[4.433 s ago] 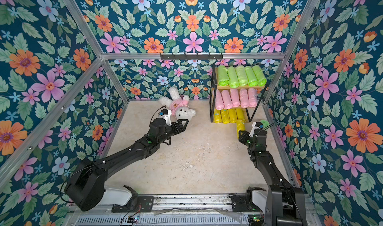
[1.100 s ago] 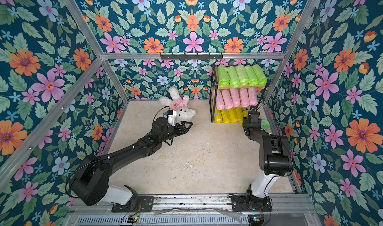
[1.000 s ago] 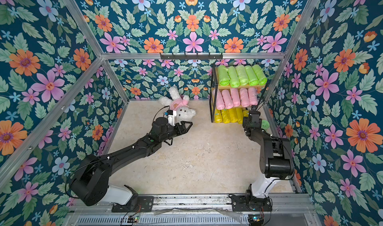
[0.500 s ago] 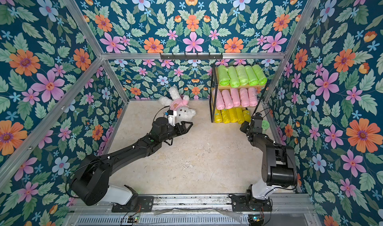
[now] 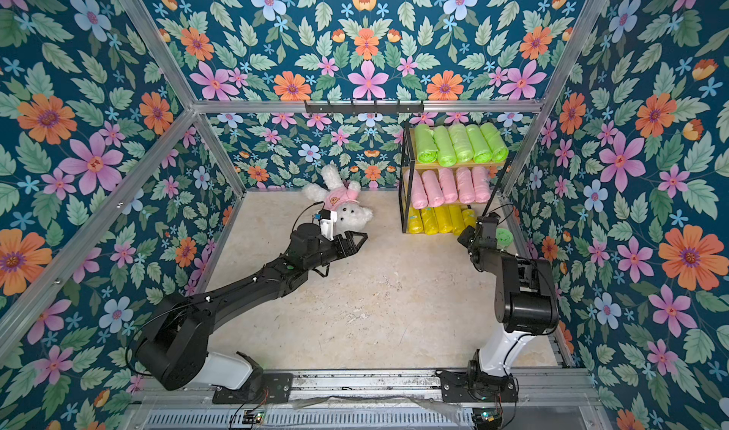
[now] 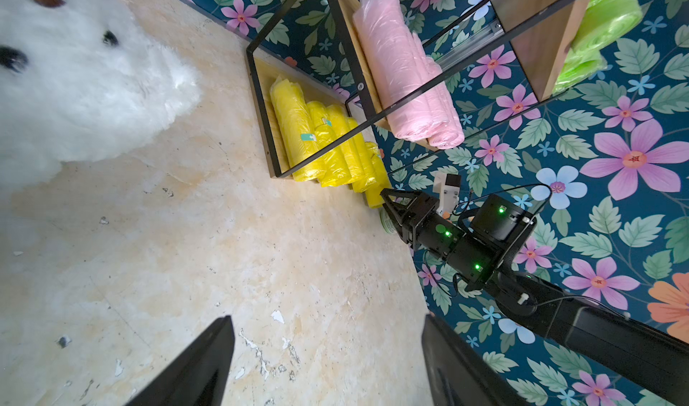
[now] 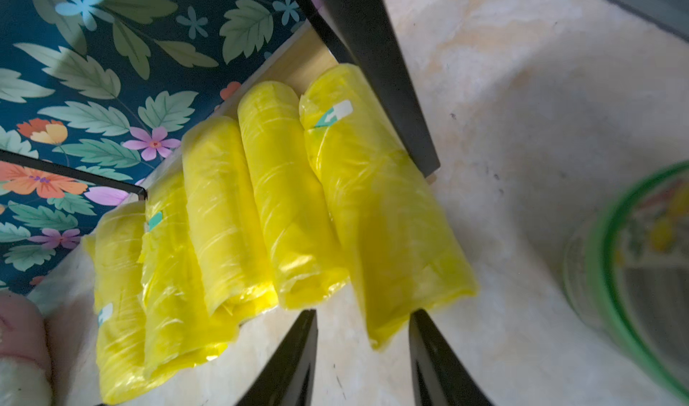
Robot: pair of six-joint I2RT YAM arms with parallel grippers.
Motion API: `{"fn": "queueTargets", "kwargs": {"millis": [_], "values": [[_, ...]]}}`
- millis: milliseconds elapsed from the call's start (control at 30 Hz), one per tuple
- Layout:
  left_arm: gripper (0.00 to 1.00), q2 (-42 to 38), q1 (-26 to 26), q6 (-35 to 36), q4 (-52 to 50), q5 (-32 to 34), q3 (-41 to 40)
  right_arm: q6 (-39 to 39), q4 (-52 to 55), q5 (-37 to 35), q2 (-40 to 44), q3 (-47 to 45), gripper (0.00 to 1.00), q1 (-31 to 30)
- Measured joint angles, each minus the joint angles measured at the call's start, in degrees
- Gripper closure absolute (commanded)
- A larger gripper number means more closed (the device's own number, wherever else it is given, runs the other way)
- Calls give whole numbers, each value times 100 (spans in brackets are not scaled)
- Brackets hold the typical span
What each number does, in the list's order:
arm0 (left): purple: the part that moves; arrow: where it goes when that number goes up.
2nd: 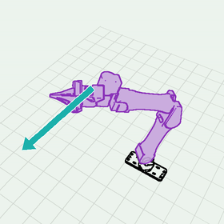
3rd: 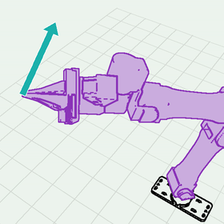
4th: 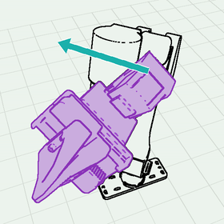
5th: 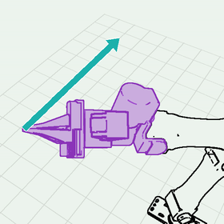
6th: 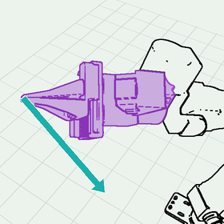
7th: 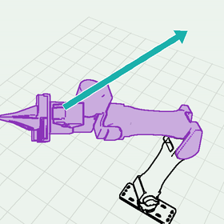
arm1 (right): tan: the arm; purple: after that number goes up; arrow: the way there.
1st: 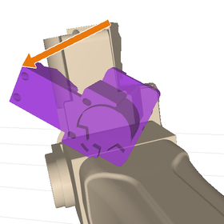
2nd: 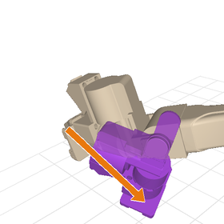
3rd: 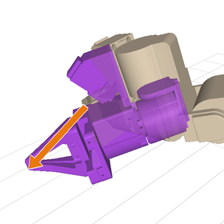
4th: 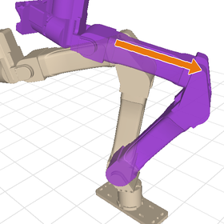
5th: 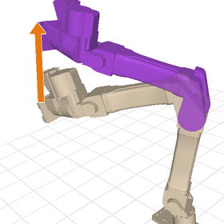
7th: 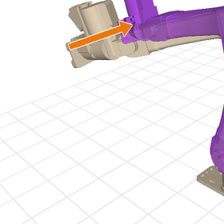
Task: Sort the rolls of trash bags by color and place them on the shelf
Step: Place the roll of trash bags on the shelf.
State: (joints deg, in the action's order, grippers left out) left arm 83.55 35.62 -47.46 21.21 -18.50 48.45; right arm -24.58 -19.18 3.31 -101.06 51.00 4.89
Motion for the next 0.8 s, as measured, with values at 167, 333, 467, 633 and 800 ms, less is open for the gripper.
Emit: {"fn": "queueTargets", "kwargs": {"millis": [167,333,467,633,800], "values": [[16,28,0,2,-4,0,0,-39,-39,-31,-323,361,55,11],[16,28,0,4,-4,0,0,-101,-50,-28,-492,555,55,11],[16,28,0,7,-7,2,2,-122,-74,-26,-595,660,54,15],[16,61,0,7,-17,0,2,-122,-120,35,-673,739,53,28],[15,61,0,28,-17,2,13,-120,-179,101,-664,719,51,42]]}}
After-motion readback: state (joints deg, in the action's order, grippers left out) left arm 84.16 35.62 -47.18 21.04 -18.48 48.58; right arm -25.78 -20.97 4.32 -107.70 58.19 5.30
